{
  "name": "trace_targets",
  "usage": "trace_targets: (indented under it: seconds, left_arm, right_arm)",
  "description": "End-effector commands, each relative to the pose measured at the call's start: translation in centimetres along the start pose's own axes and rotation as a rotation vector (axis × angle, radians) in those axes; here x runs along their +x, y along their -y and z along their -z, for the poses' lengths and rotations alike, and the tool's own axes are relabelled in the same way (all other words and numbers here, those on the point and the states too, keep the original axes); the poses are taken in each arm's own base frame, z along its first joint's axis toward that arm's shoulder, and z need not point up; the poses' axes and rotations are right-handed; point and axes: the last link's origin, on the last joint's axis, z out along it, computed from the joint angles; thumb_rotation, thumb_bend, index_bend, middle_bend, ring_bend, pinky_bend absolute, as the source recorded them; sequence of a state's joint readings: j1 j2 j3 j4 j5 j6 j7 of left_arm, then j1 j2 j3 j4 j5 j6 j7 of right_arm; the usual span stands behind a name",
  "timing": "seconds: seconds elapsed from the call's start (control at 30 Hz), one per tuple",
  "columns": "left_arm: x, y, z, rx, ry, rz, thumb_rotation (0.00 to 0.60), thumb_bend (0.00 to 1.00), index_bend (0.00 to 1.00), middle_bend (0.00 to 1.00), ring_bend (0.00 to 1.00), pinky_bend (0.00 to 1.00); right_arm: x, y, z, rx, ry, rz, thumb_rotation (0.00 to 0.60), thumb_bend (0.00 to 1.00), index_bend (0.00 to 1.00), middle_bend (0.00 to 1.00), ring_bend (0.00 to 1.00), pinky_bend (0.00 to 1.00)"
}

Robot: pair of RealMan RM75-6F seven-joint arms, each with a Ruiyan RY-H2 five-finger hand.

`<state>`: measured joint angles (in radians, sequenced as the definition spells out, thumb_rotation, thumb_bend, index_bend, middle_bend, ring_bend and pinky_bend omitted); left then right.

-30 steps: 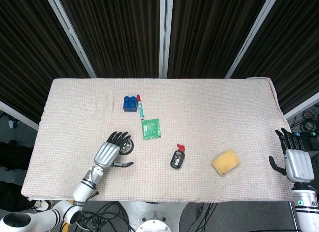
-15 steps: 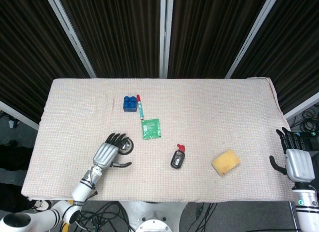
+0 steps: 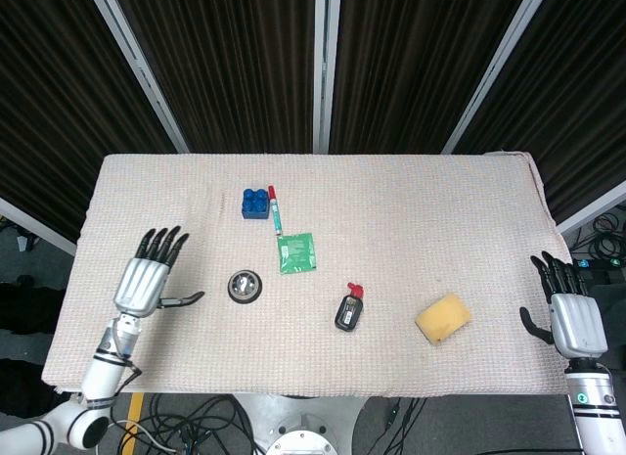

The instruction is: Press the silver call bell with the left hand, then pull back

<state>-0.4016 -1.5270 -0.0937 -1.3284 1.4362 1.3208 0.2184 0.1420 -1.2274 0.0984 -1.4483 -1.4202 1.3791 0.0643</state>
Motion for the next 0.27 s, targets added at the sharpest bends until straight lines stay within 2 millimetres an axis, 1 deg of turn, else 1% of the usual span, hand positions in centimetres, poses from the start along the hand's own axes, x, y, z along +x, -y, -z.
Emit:
trace_targets:
  seconds: [0.03, 0.13, 0.27]
  left_arm:
    - [2.5, 3.5, 3.5, 0.103, 0.014, -0.075, 0.055, 0.00, 0.00, 0.00, 0.00, 0.00]
    - [3.3, 4.6, 5.2, 0.128, 0.018, -0.080, 0.055, 0.00, 0.00, 0.00, 0.00, 0.00]
    - [4.0, 5.3, 6.4, 0.138, 0.005, -0.082, 0.057, 0.00, 0.00, 0.00, 0.00, 0.00]
  right_arm:
    - [-0.1, 0.1, 0.0, 0.003, 0.003, -0.001, 0.600, 0.29, 0.00, 0.00, 0.00, 0.00]
    - [0.0, 0.2, 0.1, 0.009, -0.002, 0.000, 0.600, 0.29, 0.00, 0.00, 0.00, 0.00]
    - [0.0, 0.3, 0.3, 0.011, -0.005, 0.002, 0.600, 0.29, 0.00, 0.00, 0.00, 0.00]
